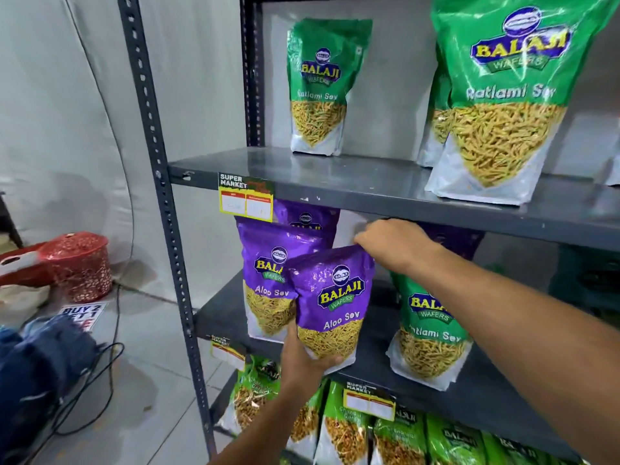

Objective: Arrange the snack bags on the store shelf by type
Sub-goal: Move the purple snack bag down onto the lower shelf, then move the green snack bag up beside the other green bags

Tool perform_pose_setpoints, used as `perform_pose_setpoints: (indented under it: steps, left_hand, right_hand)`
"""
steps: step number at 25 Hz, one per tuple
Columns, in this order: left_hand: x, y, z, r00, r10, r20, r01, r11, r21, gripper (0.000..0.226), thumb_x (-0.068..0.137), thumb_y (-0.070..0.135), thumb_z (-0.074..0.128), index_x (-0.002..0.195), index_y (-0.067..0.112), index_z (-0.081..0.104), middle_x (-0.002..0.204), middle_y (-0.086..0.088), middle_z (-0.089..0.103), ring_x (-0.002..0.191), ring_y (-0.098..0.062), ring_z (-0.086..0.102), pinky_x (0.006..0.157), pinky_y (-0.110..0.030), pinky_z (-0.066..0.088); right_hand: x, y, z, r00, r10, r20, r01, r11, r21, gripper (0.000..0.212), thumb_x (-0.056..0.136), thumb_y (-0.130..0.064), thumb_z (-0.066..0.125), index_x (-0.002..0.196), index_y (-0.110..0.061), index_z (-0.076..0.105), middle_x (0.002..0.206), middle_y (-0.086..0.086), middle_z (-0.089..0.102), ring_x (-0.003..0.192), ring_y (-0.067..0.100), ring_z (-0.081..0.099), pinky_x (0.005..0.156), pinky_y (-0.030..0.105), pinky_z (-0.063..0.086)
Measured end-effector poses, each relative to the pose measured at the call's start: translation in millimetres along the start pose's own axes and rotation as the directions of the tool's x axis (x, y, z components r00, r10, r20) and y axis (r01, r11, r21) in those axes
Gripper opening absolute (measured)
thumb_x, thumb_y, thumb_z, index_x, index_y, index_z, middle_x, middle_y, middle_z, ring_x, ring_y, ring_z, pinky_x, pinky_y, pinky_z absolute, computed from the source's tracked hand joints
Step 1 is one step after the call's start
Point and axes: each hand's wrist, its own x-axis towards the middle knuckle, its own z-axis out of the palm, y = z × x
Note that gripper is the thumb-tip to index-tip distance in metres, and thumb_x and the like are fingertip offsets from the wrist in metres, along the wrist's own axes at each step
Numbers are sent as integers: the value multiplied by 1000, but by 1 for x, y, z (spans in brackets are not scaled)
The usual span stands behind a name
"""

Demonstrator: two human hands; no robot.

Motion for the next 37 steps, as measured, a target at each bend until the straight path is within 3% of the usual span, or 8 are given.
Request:
perform_pose_setpoints:
  steps: [6,11,15,19,22,26,32,37]
  left_hand:
    - [22,-18,26,998,-53,17,53,999,10,110,40,26,94,135,29,40,129,3,62,118,-21,59,103,-46,49]
    - [26,-19,31,997,-68,44,70,997,-27,103,45,20,95,132,29,42,124,3,63,115,-20,61,97,-37,51]
    - [-17,-24,36,994,64,-90,-57,995,79,119,53,36,93,147,31,21,158,-1,31,145,-23,32,116,-44,34]
    - [-63,-29,65,923,261,282,-317,932,176,122,60,61,82,152,32,7,162,9,16,151,-7,13,117,-19,21]
    - [-43,-6,88,851,19,525,-125,978,166,136,57,38,92,154,28,-3,152,24,9,146,-3,15,106,-13,26]
    - [-1,7,120,770,-120,626,-9,980,199,146,54,16,95,154,20,-11,148,13,22,137,-6,22,111,-29,34]
    - [25,-1,144,782,-165,601,-10,961,276,102,57,11,91,144,16,38,130,1,61,118,-18,57,102,-31,46]
    - [12,-8,138,805,-103,584,-63,964,257,76,47,35,90,116,34,57,117,4,66,108,-17,64,97,-40,53]
  right_hand:
    - [26,8,25,988,109,112,-132,966,224,19,76,-14,45,83,-11,62,105,19,66,96,34,60,78,33,48]
    - [26,17,35,970,179,164,-225,917,331,15,80,-20,43,77,-12,56,106,18,64,90,31,57,69,29,37]
    - [3,34,37,989,114,95,-141,924,354,32,87,-25,52,118,-23,51,135,8,51,121,30,48,98,38,42]
    - [-38,63,40,949,225,223,-295,884,363,67,86,-48,52,144,-27,24,155,5,29,138,28,34,112,39,31]
    - [-68,82,47,879,303,369,-430,838,335,73,82,-55,55,143,-26,26,152,6,35,134,27,39,105,37,34]
    - [-88,86,48,841,366,398,-497,814,302,63,78,-53,58,134,-31,38,139,6,52,121,29,53,96,39,45]
    - [-97,77,47,858,387,337,-472,853,222,38,85,-37,57,122,-30,52,122,13,62,108,33,59,87,39,47]
    - [-107,73,45,873,395,285,-464,852,241,32,87,-33,56,120,-32,56,118,12,64,106,35,59,83,40,47]
